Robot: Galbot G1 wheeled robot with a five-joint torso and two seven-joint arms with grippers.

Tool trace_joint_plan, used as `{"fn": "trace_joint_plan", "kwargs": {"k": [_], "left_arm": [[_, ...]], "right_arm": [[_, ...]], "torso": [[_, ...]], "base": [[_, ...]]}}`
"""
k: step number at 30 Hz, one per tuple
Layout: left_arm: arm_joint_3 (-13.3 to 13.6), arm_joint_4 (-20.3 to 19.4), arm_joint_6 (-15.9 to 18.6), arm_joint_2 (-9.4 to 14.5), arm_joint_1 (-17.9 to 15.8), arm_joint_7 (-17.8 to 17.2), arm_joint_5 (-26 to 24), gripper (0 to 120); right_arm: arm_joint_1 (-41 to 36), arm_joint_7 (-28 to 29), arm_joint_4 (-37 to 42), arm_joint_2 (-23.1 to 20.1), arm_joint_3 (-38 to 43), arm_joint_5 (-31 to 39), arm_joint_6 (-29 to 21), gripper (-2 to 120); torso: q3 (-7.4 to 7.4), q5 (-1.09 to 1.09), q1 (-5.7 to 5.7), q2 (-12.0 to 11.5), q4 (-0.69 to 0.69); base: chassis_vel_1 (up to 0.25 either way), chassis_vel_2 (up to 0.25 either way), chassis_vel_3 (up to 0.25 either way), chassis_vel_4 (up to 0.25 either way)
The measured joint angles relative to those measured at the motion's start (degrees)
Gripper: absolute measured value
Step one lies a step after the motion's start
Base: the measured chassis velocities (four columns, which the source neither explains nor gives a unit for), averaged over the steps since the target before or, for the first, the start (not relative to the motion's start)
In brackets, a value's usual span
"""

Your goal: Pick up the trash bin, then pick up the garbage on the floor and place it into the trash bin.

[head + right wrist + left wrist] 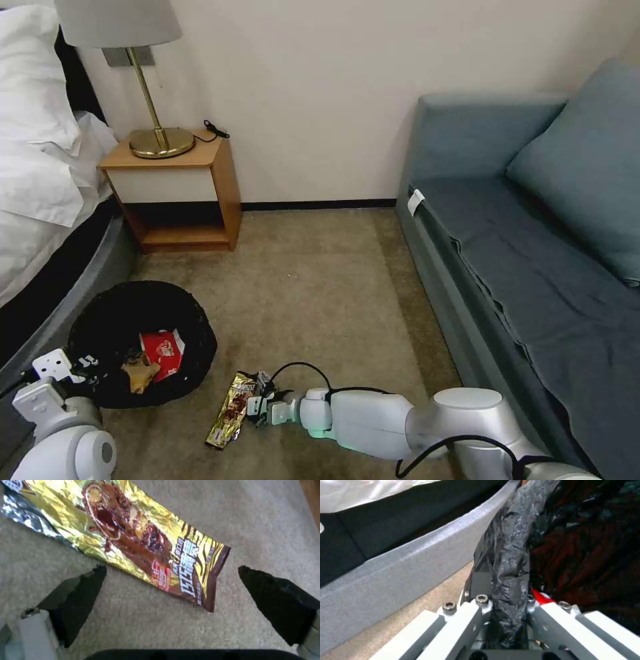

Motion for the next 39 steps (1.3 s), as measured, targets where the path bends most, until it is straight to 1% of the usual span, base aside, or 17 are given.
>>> {"fn": "trace_joint_plan", "kwargs": {"k": [12,27,39], "left_arm": [[0.01,0.31,-0.29,-0.06,-0.02,0.05,0.04,3],[-0.06,0.63,-0.43,0.05,-0.06,0.1,0.09,3],[-0.08,0.51,-0.77,-0.08,0.26,0.14,0.13,3]], "right_arm": [[-0.91,0.47,-0.55,-0.39,0.43,-0.86,0.49,100],[-1.9,1.43,-1.24,1.12,1.23,-0.66,0.33,100],[-2.74,3.81,-1.45,2.74,1.49,-0.67,0.51,100]], "torso": [[0.0,0.0,0.0,0.0,0.0],[0.0,-0.01,0.0,0.0,0.01],[0.0,-0.01,0.0,0.0,0.01]], "base": [[0.0,0.0,0.0,0.0],[0.0,0.0,0.0,0.0],[0.0,0.0,0.0,0.0]]}}
